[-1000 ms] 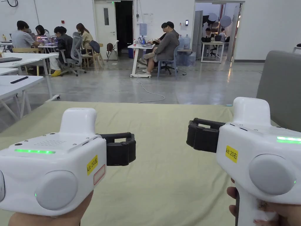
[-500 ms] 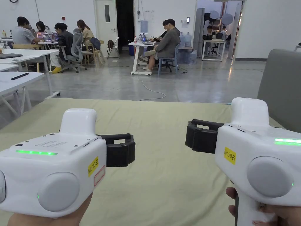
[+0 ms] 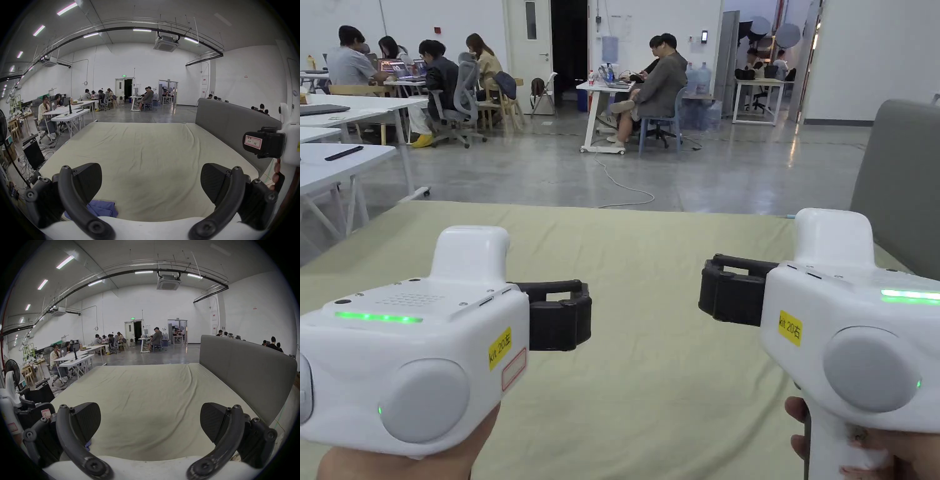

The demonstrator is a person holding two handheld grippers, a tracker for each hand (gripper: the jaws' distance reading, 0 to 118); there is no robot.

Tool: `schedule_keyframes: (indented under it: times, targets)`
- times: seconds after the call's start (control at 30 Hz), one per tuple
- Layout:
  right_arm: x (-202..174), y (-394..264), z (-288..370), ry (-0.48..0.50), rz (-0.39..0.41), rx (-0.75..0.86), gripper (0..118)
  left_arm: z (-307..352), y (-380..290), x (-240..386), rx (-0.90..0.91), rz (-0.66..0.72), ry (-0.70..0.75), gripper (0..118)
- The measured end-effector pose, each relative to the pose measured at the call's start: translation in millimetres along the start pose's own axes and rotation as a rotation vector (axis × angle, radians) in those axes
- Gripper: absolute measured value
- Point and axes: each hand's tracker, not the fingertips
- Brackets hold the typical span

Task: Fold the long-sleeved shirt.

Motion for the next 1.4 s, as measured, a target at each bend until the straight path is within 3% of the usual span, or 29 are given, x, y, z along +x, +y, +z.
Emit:
schedule_keyframes:
  times: [0.27, 0.53, 0.93, 1.17, 1.4]
  targets:
    - [3, -2, -9, 0.047, -0.007, -0.034, 118, -2, 0, -2, -0.005, -0.004, 0.006, 118]
    - [3, -6, -10, 0.033, -0.022, -0.031, 118, -8, -4, -3, -0.031, 0.002, 0.004, 118]
    - [-4, -13, -15, 0.0, 0.042, -0.031, 118, -16, -10, -2, -0.055, 0.001, 0.001, 118]
    - [1, -13, -20, 0.009, 0.005, -0.045, 118, -19, -10, -5, -0.055, 0.002, 0.009, 118]
    - [-2, -14, -24, -0.007, 0.02, -0.047, 118, -24, -11, -7, -0.067, 0.0, 0.014, 118]
